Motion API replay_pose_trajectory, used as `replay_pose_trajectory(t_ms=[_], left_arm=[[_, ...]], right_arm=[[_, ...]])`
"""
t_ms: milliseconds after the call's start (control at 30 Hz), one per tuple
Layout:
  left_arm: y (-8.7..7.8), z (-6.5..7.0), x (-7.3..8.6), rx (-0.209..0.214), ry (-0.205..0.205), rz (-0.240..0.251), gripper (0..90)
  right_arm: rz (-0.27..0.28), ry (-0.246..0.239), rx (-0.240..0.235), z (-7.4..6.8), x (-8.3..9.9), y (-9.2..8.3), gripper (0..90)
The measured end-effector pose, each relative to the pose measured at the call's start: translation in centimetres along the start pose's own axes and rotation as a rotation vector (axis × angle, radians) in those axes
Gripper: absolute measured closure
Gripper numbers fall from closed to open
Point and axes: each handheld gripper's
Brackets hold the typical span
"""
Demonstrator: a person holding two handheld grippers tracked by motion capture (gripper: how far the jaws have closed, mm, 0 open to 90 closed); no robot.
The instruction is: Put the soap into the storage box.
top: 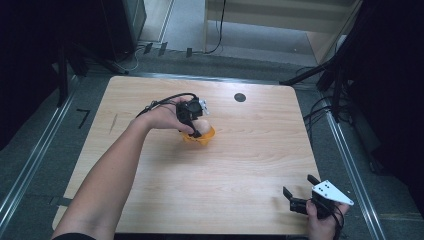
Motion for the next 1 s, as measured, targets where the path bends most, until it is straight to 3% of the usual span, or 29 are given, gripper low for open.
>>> replay_pose_trajectory(t_ms=[500,667,867,1000], left_arm=[[-0.2,0.2,0.5,-0.006,-0.011,0.002,31.4],[-0.7,0.1,0.7,-0.001,-0.034,0.016,18.9],[-1.0,0.4,1.3,-0.025,-0.027,0.008,14.7],[-1.6,1.2,1.8,-0.067,0.015,0.006,12.3]], right_arm=[[0.000,-0.002,-0.004,0.0,0.0,0.0,0.0],[0.000,-0.004,-0.004,0.0,0.0,0.0,0.0],[0.000,-0.009,0.000,-0.1,-0.1,0.1,0.0],[-0.001,-0.006,0.000,-0.1,-0.1,0.1,0.0]])
Point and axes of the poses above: each handheld gripper's, and its own axes: y roughly forward along the jaws, x roughly out of its underside, z roughly to its right, and after that the axes turned 14 degrees about -y, right-handed
